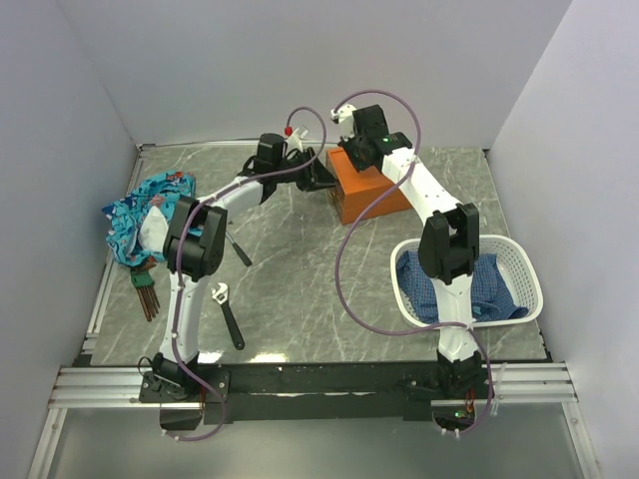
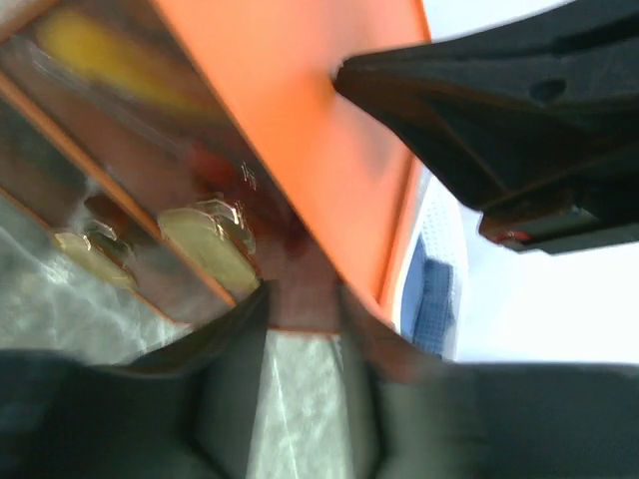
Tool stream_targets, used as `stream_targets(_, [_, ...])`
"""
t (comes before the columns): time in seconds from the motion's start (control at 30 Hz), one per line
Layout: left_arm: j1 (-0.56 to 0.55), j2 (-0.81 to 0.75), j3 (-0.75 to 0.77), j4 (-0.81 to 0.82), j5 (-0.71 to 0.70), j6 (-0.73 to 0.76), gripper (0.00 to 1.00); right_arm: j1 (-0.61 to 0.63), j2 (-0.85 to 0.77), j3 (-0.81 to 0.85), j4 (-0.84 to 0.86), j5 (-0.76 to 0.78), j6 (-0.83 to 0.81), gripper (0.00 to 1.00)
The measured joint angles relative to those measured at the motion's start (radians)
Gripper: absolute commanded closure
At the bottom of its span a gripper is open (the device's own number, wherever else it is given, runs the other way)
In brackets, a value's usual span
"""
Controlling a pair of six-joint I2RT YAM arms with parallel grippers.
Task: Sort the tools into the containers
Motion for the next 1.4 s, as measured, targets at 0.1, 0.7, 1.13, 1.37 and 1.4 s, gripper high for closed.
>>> stream_targets(0.1, [-0.005,-0.003,0.005,-0.021,-0.014,-0.008,0.44,0.000,0.000,0.000,0.003,0.000,0.002,1.00])
stream_targets(0.7, [0.069,-0.048,-0.325,0.333,-0.142,-0.348,0.36,0.000,0.001,0.000,0.003,0.001,0.002,1.00])
stream_targets(1.13, [0.050,0.163,-0.285,0.565,-0.129,-0.515,0.41,0.002,-0.002,-0.014,0.014,0.006,-0.001,1.00])
stream_targets(1.37, [0.017,0.230,-0.240,0.667,-0.129,-0.583,0.47,0.002,-0.006,-0.026,0.024,0.008,-0.001,1.00])
stream_targets(1.4, [0.013,0.236,-0.235,0.678,-0.129,-0.589,0.48,0.003,-0.008,-0.029,0.026,0.009,-0.001,1.00])
